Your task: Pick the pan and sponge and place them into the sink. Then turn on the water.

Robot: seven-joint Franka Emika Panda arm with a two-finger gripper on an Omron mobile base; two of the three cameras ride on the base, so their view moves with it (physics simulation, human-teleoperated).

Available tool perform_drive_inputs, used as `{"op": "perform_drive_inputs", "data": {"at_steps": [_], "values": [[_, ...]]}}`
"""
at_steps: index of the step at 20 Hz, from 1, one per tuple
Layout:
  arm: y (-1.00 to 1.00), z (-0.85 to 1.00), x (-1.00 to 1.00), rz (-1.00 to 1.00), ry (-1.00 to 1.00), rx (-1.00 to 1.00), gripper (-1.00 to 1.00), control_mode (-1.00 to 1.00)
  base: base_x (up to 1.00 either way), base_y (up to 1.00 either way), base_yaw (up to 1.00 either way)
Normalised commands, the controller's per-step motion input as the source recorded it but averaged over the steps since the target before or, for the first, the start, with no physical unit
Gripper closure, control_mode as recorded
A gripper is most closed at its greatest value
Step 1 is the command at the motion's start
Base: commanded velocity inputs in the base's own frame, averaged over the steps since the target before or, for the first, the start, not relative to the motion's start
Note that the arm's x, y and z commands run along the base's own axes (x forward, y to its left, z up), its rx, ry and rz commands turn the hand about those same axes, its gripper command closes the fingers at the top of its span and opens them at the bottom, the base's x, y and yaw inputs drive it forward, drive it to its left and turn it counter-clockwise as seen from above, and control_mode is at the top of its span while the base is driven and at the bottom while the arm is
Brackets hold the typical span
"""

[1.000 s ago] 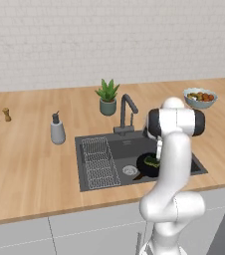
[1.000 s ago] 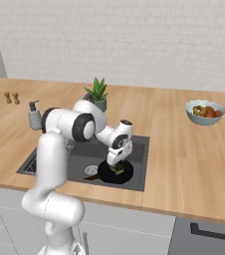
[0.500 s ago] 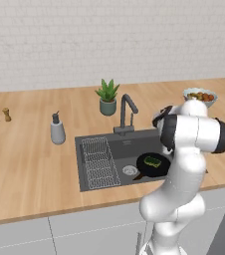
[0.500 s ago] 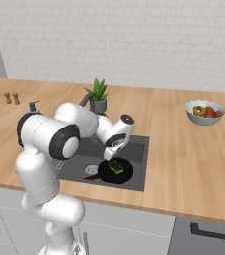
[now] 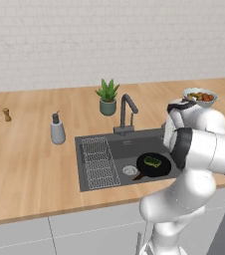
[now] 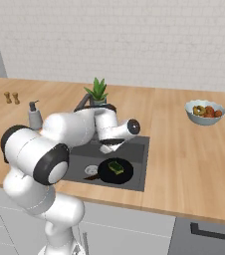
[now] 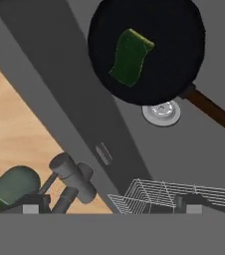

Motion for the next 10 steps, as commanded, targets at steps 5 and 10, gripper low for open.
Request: {"op": "perform_drive_inputs", "data": {"at_steps": [5,10], "values": [[0.59,0.45,0.39,0.0,-0.2,0.23,-1.0,-1.0,0.0,0.0,0.0],[0.15,0.13,0.26,0.0,-0.01,0.25,-1.0,-1.0,0.0,0.0,0.0]]}}
